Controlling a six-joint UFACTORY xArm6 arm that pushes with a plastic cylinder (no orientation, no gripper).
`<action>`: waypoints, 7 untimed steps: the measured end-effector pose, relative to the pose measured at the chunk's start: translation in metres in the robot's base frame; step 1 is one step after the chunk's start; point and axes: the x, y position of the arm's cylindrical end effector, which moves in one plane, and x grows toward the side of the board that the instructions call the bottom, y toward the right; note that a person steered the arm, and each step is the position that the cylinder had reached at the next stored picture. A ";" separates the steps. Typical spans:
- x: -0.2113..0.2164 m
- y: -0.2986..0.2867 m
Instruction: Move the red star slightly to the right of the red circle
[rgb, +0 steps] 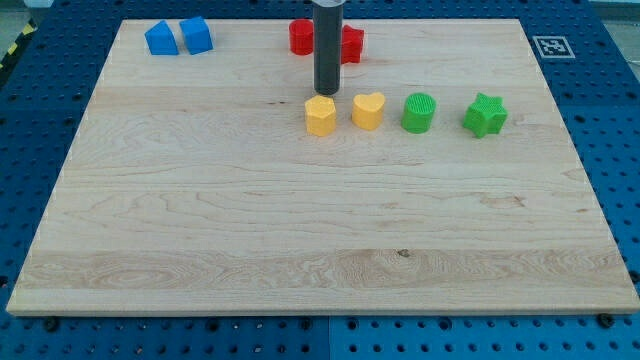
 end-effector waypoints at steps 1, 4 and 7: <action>0.000 0.000; -0.012 0.002; -0.047 0.033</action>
